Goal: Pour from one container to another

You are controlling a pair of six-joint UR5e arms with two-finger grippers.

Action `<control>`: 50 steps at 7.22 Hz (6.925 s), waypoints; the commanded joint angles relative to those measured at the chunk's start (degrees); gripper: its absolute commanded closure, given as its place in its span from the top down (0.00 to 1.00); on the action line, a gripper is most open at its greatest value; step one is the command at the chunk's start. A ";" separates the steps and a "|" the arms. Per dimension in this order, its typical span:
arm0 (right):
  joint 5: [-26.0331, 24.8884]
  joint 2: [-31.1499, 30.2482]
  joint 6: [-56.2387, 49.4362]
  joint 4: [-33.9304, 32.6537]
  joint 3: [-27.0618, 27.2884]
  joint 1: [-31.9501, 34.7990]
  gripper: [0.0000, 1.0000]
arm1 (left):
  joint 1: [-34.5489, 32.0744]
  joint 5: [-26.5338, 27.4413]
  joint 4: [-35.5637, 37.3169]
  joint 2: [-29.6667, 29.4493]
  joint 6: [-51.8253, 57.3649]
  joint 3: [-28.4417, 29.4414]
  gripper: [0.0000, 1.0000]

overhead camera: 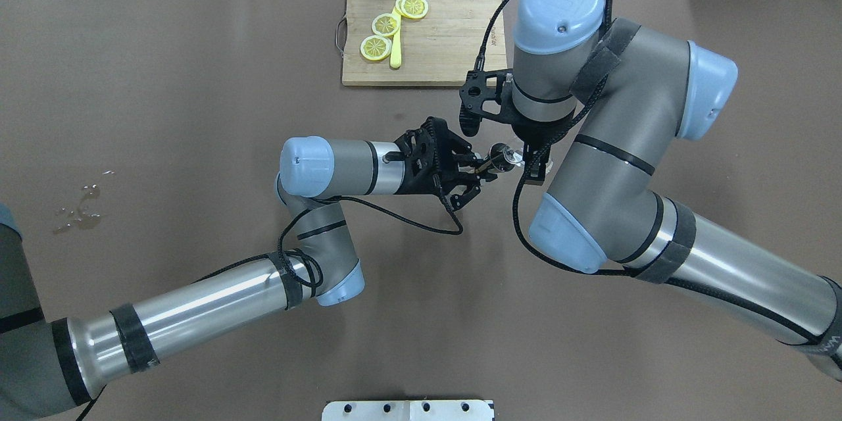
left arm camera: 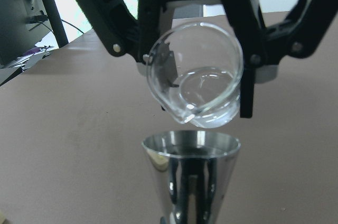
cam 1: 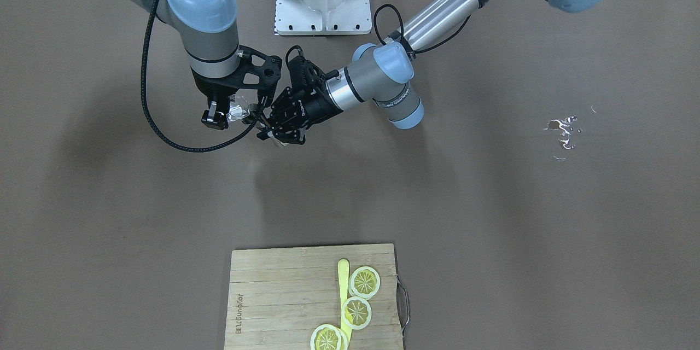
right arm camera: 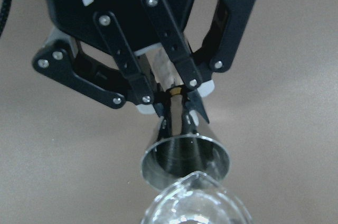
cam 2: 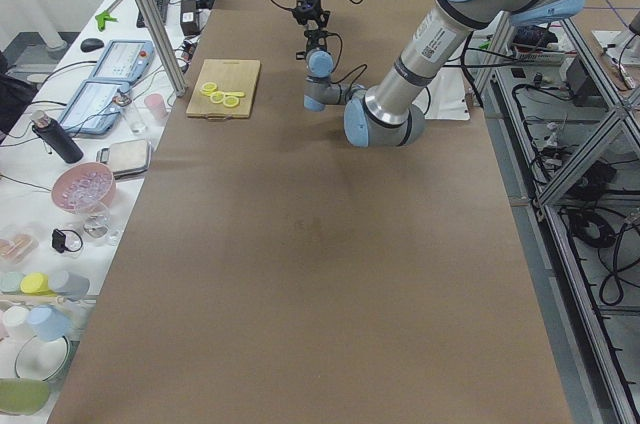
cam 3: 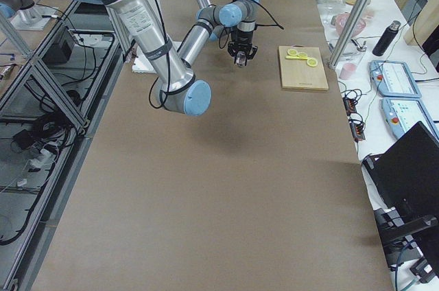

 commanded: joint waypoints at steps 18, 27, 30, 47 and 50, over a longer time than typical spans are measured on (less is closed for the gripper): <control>0.33 7.38 -4.67 -13.86 -5.15 -0.76 0.00 | 0.32 -0.17 -1.24 0.31 -1.41 0.62 0.00; -0.63 10.56 -7.13 -18.61 -9.12 -0.94 0.00 | 0.41 -0.17 -1.24 0.22 -1.41 0.62 0.00; -1.25 10.65 -7.13 -19.67 -9.12 -0.94 0.00 | 0.41 -0.17 -1.24 0.22 -1.41 0.62 0.00; 1.64 -3.41 6.21 -4.21 5.73 5.98 0.00 | 0.41 -0.08 -2.02 0.05 -1.41 0.53 0.00; 2.62 -9.27 15.50 -3.76 8.61 12.31 0.00 | 0.32 -0.08 -2.73 -0.04 -1.41 0.18 0.00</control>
